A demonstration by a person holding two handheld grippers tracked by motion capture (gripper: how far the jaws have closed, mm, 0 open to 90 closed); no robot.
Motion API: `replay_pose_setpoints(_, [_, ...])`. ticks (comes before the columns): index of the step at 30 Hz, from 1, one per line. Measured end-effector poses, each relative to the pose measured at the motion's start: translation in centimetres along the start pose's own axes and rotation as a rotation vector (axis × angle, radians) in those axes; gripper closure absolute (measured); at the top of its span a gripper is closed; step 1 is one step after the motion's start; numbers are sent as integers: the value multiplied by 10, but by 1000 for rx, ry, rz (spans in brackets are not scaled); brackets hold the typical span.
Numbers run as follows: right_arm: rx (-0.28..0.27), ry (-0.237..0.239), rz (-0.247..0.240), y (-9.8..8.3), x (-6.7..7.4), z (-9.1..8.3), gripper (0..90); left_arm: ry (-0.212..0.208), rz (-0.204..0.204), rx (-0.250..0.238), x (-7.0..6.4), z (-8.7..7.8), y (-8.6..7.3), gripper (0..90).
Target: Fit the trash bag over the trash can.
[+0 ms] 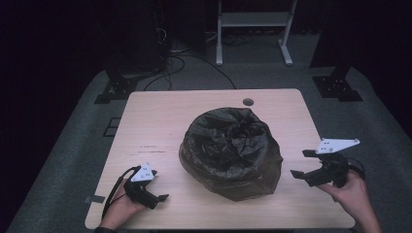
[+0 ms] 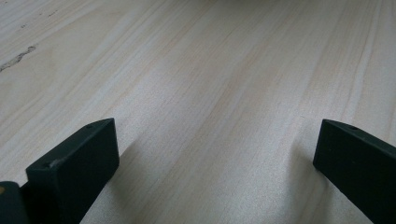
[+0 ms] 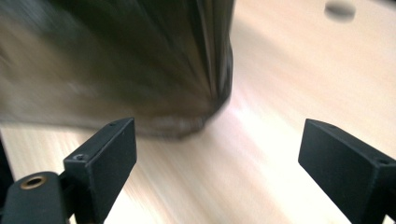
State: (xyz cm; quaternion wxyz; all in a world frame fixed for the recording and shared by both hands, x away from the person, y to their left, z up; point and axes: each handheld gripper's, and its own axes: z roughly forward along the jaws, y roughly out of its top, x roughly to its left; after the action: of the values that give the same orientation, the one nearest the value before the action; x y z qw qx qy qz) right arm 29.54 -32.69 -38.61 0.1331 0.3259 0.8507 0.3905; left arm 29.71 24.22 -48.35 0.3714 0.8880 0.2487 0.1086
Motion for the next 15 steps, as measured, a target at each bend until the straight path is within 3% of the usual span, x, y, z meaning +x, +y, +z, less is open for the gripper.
replay_pose_setpoints(6, [38,-10,44,-33,-6,23,101,1,1,2,0,0,0,0])
replay_pose_setpoints(15, [114,-42,37,-67,-7,51,100,1,1,2,0,0,0,0])
